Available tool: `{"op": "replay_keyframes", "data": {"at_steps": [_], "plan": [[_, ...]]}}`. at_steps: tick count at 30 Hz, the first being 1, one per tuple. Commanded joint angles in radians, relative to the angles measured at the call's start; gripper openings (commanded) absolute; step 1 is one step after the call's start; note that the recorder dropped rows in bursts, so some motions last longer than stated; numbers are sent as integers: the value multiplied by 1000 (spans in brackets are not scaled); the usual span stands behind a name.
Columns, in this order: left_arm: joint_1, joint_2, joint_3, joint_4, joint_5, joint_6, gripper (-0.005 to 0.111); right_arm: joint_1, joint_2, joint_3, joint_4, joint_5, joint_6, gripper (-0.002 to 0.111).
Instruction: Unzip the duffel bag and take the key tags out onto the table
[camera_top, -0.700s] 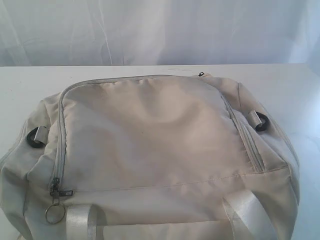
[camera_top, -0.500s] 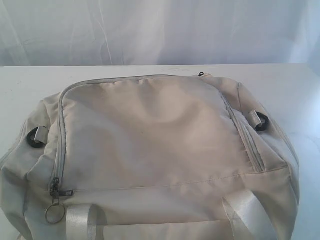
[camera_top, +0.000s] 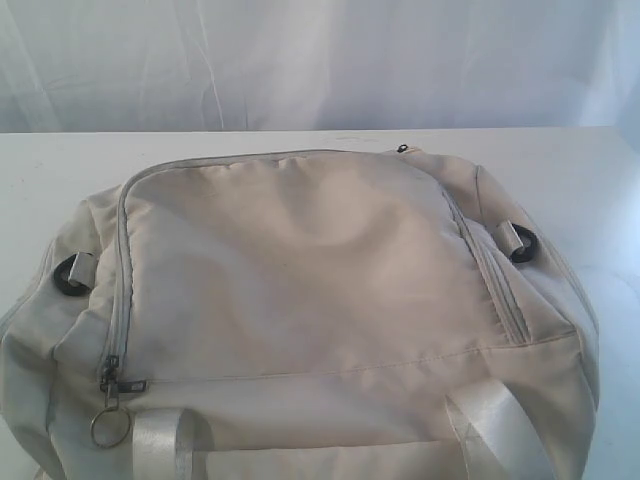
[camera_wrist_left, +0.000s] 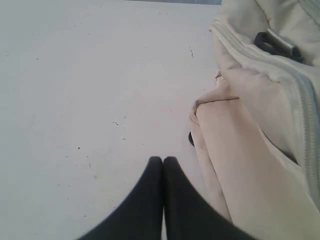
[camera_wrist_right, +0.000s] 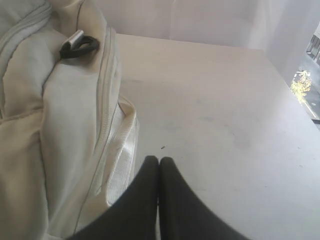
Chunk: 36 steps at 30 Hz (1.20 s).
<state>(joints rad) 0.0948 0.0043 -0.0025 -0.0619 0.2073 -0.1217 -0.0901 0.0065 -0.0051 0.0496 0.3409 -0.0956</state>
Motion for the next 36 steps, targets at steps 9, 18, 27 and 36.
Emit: {"op": "replay_keyframes", "data": {"at_steps": [9,18,27,36], "plan": [[-1,-4,2,1,-51,-12,0,2,-6,5,1,-57,-5,0],[-1,-4,2,-1,-383,-20,0,2,-6,5,1,-350,-5,0],[-1,-4,2,-1,-740,-20,0,2,-6,5,1,-391,-5,0],[-1,-4,2,-1,-1065,-138,0,2,-6,5,1,-508,218,0]]}}
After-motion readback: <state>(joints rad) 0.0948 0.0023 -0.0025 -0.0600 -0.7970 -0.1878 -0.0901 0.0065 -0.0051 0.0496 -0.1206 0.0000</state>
